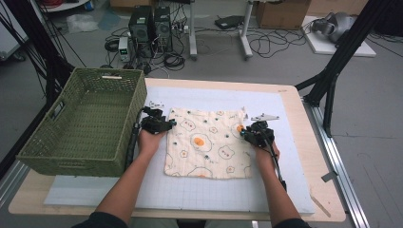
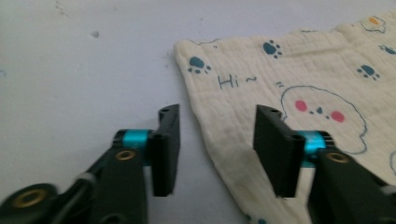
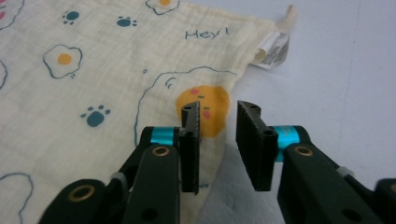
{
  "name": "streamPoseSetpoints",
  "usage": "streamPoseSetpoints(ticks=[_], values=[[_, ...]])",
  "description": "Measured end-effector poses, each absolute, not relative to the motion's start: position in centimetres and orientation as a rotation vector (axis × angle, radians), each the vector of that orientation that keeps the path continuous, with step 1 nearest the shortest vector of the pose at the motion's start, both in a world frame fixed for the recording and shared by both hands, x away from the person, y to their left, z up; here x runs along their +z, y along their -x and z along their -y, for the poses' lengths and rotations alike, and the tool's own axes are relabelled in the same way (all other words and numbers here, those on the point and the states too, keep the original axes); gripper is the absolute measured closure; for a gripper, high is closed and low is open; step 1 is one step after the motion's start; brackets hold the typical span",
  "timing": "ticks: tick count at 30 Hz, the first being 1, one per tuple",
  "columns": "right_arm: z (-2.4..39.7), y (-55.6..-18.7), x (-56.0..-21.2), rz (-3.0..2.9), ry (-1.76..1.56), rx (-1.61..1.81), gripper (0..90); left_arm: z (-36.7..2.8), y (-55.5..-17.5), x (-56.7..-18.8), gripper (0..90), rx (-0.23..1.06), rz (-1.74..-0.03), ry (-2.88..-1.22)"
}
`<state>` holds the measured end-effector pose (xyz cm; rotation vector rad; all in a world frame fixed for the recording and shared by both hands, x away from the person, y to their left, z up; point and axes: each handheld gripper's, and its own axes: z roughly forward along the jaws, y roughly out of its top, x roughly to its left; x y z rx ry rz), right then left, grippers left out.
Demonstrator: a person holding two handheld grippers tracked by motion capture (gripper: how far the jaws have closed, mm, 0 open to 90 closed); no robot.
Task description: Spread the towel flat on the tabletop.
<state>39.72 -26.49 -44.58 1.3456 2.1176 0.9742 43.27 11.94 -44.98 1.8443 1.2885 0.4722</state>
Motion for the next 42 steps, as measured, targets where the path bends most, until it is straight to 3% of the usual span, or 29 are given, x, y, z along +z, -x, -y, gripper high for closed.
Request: streamPoseSetpoints(ticks=[4,8,28,35,37,39,40,42], values=[[27.1,-38.6,-44.0,-2.125,-1.329,0.984,56.6,-11.9,-41.9,-44.7,45.7,0.47,-1.239,-1.859],[27.5,-36.9,-43.4,-2.153,-1.305,1.008,53.5,-11.9,-40.1,-44.4,46.8,0.453,-1.182,-1.878],[28.6,-28.8,-43.7,-2.23,-1.223,1.073,59.0,-13.1,-30.6,-44.7,56.5,0.364,-1.027,-1.913],[28.2,-27.1,-44.1,-2.248,-1.239,1.051,61.3,-12.6,-29.3,-45.1,61.1,0.368,-0.983,-1.979],[28.1,-26.7,-44.2,-2.25,-1.24,1.042,61.9,-12.3,-28.9,-45.1,64.2,0.388,-0.954,-2.009],[28.0,-26.5,-44.5,-2.262,-1.259,1.018,64.8,-12.0,-28.5,-45.1,77.8,0.44,-0.935,-2.05],[27.9,-26.4,-44.6,-2.259,-1.264,1.033,68.4,-12.1,-28.4,-45.0,85.3,0.45,-0.935,-2.057],[27.8,-26.3,-44.6,-2.27,-1.28,1.041,78.1,-12.3,-28.1,-45.0,87.2,0.454,-0.948,-2.057]])
